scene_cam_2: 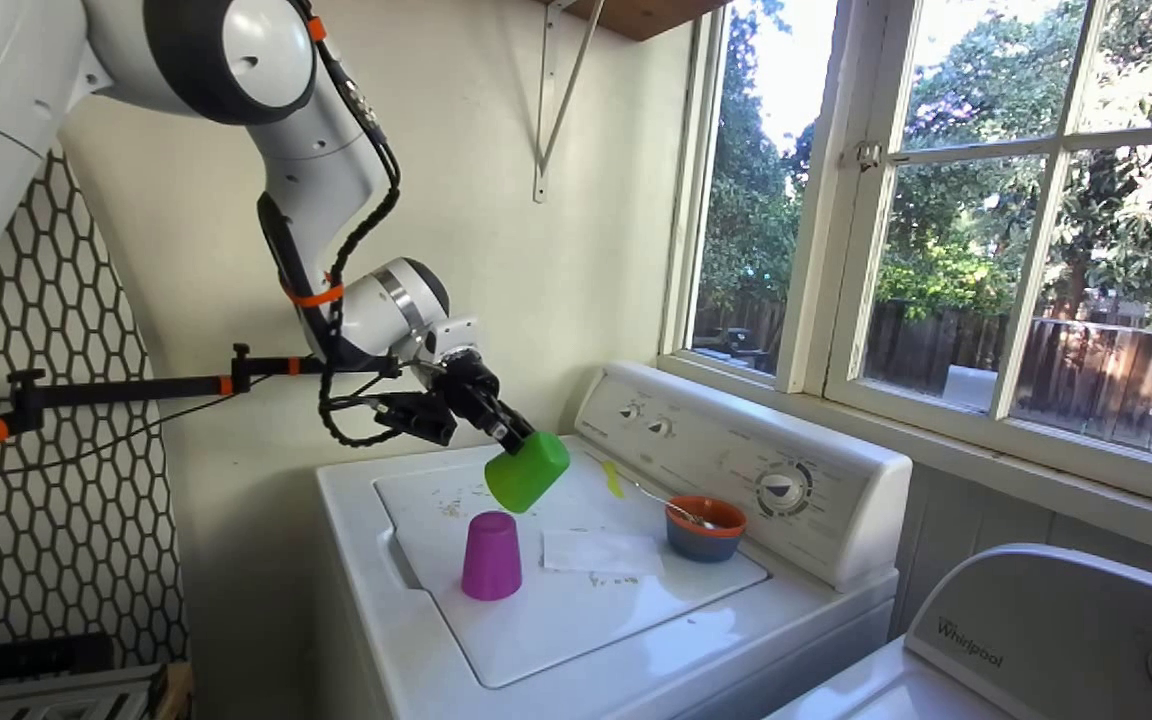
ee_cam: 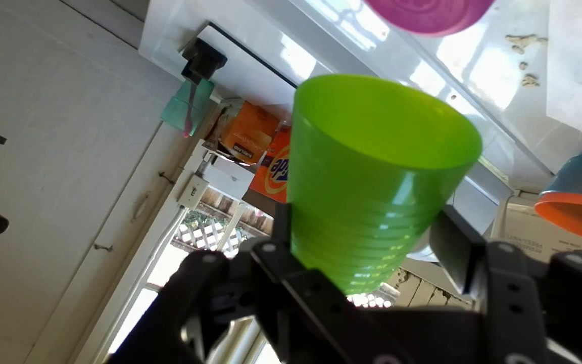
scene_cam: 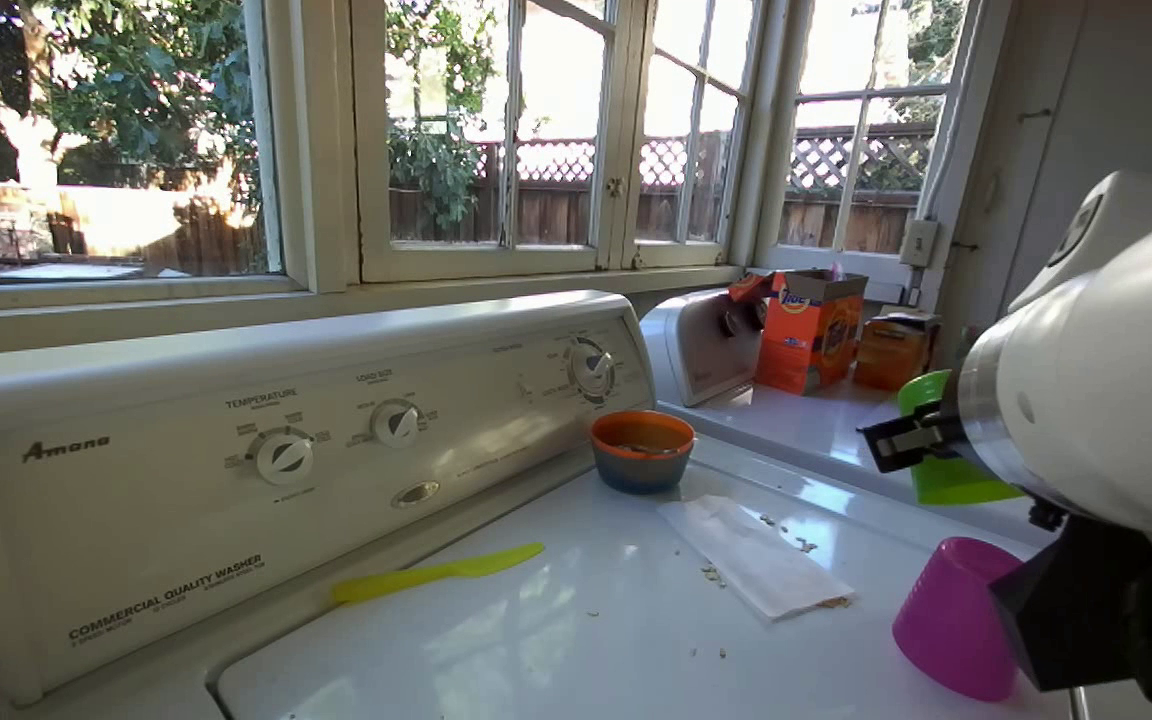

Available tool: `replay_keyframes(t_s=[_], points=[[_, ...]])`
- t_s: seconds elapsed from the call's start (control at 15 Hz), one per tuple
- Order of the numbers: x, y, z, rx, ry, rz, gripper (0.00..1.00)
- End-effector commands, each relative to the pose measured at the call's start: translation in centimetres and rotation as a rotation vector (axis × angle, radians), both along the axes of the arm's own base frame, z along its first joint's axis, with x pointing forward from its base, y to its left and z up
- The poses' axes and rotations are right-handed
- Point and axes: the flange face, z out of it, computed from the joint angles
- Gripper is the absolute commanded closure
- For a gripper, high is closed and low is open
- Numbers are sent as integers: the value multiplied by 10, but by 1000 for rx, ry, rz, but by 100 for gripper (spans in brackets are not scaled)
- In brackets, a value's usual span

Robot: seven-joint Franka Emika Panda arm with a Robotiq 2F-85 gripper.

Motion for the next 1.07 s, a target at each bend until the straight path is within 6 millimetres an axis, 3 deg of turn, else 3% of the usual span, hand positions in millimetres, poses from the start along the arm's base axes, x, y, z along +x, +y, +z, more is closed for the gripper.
replay_keyframes(t_s=[0.0,1.0], points=[[-13,1,-6,-29,-38,-5,55],[-23,-8,-32,-31,-105,-66,55]])
